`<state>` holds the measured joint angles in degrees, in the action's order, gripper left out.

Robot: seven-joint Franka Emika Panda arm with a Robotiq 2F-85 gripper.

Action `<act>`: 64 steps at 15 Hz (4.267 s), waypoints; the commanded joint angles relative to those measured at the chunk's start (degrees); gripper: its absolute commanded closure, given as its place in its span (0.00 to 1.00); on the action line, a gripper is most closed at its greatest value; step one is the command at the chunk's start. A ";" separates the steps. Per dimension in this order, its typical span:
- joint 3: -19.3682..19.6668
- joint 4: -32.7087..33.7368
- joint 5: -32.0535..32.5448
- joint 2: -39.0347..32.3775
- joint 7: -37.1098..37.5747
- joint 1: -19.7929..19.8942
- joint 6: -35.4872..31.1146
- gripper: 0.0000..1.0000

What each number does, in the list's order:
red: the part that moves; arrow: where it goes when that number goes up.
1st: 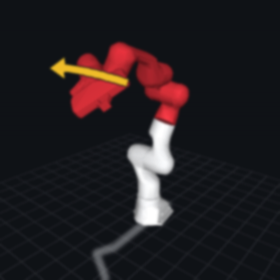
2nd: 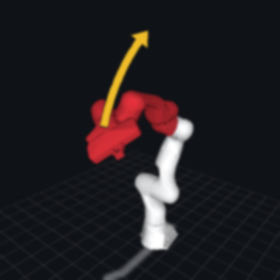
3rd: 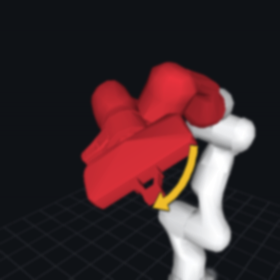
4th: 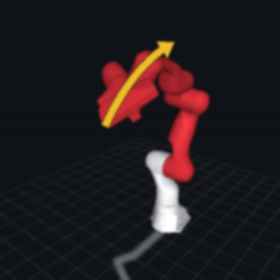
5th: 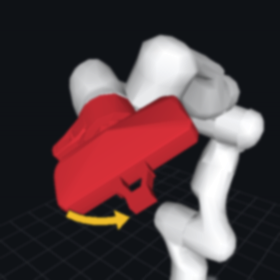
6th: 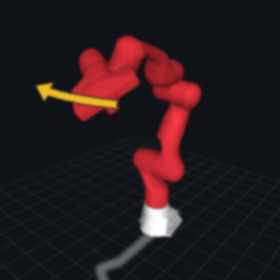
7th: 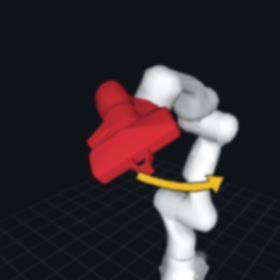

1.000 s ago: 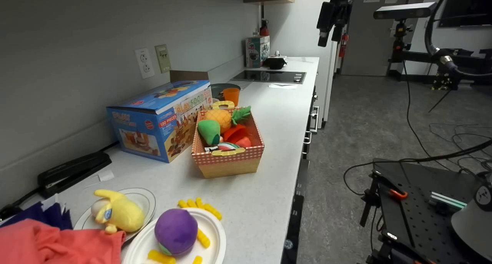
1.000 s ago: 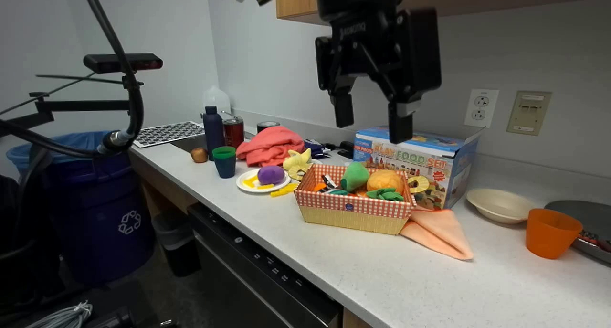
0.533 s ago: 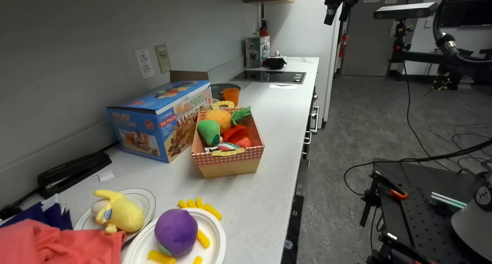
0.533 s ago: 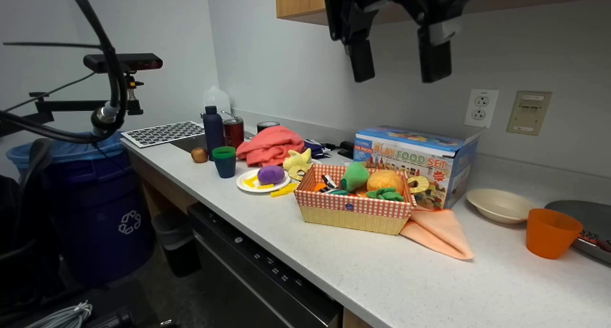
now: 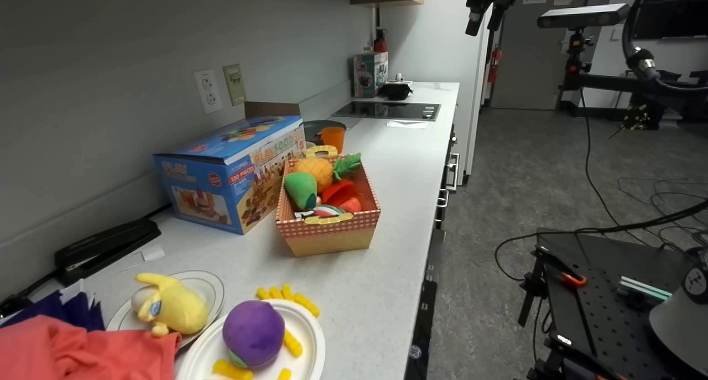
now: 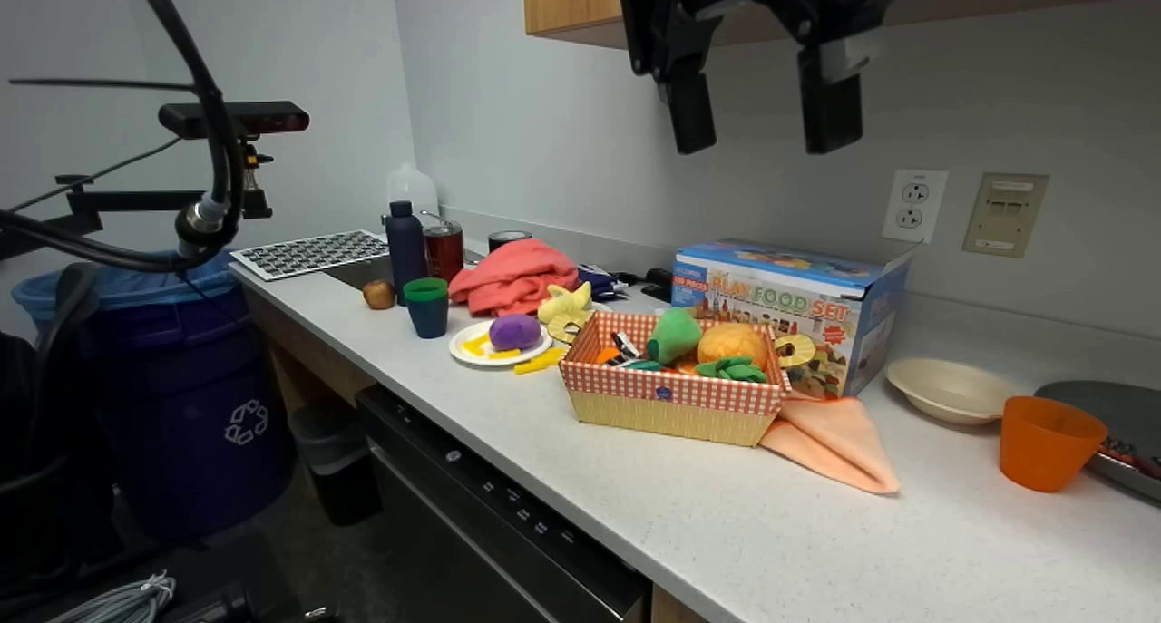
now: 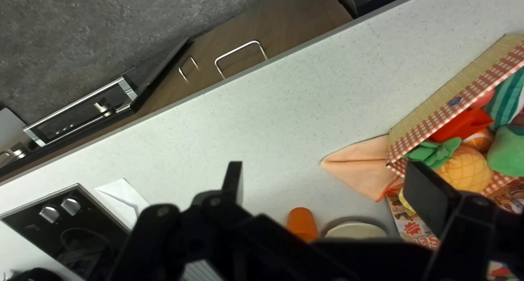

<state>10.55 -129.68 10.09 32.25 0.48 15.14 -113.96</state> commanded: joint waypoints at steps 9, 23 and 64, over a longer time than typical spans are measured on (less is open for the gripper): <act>2.98 13.60 1.64 -1.43 6.06 4.90 0.84 0.00; 6.74 22.10 5.01 -5.20 15.43 11.56 -0.16 0.00; 16.38 23.53 -3.75 -11.58 -5.05 8.96 -43.21 0.00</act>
<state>27.18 -106.34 6.88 20.85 -4.15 23.78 -157.28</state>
